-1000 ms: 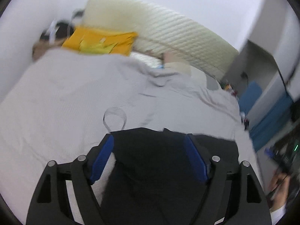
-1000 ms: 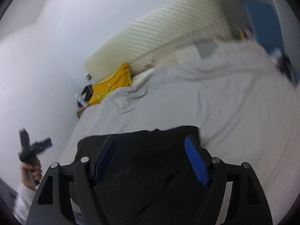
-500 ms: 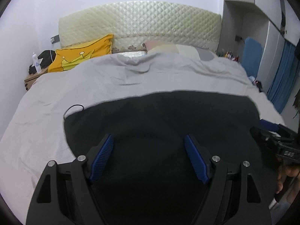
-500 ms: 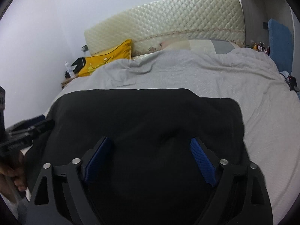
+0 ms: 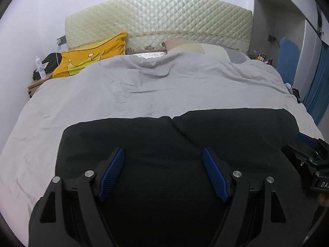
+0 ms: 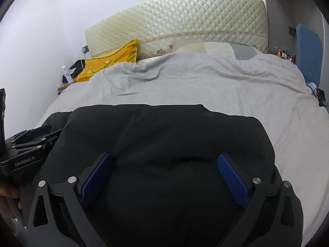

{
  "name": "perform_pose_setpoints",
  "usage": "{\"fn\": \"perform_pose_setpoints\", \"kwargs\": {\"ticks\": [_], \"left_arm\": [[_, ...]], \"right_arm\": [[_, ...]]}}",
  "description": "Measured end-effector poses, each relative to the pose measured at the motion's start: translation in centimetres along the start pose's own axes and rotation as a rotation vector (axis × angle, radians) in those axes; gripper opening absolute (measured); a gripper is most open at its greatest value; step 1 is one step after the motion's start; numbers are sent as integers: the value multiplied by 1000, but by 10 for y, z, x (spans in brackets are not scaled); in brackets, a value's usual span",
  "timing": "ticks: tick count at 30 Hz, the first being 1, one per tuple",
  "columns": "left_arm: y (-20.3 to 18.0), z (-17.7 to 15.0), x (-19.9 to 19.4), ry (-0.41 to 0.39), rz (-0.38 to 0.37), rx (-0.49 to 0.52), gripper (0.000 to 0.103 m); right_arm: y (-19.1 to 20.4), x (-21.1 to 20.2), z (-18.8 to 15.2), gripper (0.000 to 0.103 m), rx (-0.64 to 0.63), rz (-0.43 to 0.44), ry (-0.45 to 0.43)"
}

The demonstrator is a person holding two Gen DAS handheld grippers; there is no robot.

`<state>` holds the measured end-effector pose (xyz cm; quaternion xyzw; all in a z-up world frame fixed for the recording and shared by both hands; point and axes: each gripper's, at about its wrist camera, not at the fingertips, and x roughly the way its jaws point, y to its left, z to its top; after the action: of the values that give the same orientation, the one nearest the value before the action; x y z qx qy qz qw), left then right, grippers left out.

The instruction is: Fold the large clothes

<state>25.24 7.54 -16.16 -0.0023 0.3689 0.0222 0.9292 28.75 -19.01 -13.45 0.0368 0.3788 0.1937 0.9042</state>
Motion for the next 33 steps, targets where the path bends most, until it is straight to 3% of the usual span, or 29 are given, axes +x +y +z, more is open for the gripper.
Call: {"fn": "perform_pose_setpoints", "kwargs": {"ticks": [12,17,25,28,33], "left_arm": [[0,5,33,15,49,2,79],[11,2,20,15,15,-16,80],[44,-9,-9,-4,60,-22,80],[52,-18,-11,-6,89,11,80],[63,-28,7,38,50,-36,83]], "right_arm": [[-5,32,11,103,19,15,25],[-3,15,10,103,4,18,9],[-21,-21,13,103,-15,-59,-64],[-27,-22,5,103,-40,-84,-60],[-34,-7,-9,103,-38,-59,-28]]}}
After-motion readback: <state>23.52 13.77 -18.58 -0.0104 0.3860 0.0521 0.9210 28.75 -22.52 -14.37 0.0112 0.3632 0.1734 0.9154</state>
